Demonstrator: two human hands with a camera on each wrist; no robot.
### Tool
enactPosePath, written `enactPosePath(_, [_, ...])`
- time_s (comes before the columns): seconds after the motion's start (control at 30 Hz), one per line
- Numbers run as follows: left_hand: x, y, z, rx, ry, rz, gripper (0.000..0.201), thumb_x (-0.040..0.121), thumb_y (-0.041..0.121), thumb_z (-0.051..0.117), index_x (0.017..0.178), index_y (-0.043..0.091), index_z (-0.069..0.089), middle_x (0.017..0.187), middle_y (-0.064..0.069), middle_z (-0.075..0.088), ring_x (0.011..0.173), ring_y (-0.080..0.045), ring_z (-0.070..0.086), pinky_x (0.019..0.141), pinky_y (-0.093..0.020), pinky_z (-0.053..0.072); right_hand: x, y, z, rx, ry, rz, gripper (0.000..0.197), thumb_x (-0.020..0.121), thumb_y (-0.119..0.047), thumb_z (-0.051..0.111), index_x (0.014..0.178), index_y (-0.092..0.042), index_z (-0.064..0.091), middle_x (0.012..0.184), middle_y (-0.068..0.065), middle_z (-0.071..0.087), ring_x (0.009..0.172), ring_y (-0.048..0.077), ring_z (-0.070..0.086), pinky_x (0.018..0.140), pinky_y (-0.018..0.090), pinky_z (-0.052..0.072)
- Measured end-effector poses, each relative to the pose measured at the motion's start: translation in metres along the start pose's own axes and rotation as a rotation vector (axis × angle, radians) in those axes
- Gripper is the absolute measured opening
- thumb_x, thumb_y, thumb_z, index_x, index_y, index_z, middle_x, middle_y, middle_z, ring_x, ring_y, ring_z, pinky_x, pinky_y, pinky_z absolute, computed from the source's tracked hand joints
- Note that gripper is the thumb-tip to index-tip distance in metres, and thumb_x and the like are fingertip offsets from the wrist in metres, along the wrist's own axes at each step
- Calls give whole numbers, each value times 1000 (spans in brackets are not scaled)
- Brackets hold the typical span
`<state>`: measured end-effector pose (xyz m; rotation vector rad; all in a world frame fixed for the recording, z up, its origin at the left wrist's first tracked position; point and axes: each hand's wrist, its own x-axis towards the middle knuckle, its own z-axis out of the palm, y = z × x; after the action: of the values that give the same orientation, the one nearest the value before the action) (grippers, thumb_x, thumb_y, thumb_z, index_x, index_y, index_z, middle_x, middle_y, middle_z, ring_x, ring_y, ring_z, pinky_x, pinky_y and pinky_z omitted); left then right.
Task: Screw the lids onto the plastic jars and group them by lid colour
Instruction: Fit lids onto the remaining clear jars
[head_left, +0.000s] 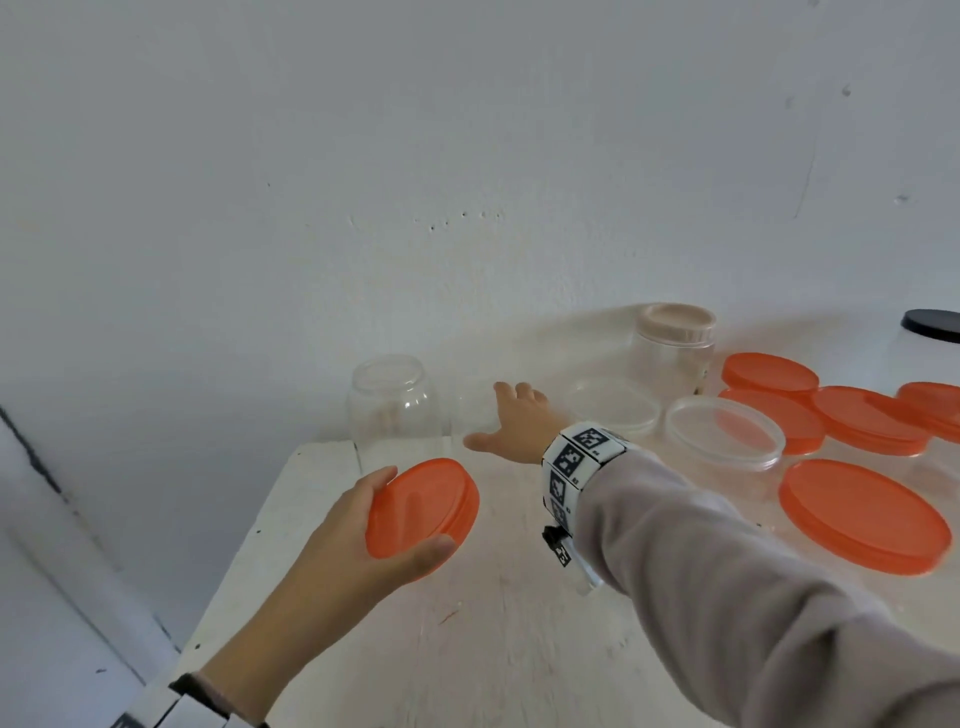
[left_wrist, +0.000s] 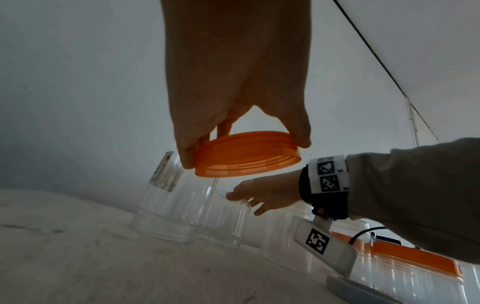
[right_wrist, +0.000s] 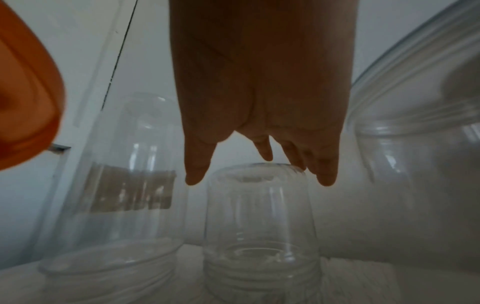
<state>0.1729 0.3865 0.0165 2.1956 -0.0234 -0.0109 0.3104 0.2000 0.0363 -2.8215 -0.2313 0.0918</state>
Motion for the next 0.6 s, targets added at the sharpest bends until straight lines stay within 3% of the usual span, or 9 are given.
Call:
enactPosePath(0.2, [4,-6,-5,8,-2,-5,121,34,88,59,142,43,26,130,19,36,113,-8,46,85,-23,43,19,-5,-1,56,-51,58,97,84,-53,65,150,-9,8,146,19,26,133,37,30,103,45,34])
enactPosePath(0.33, [7,-6,-4,8,-22,-21,112,47,84,63,143,41,24,128,19,33,111,-8,44,82,-21,43,23,-10,0,19,-13,79,92,81,-51,69,144,-7,19,139,18,33,125,36,39,97,41,38])
enactPosePath(0.5, [7,-4,-4,28,-17,-8,126,29,94,54,141,43,24,126,21,34,108,-6,45,77,-18,42,15,-11,-8,-43,-19,105,100,71,-51,78,142,-9,21,136,15,28,124,34,36,93,40,41])
enactPosePath(0.6, [6,-1,-4,27,-10,14,125,31,92,55,142,43,24,125,22,34,103,-2,45,75,-16,42,0,-6,-10,-73,-20,82,106,63,-57,81,141,-18,21,135,14,23,122,36,34,91,42,41])
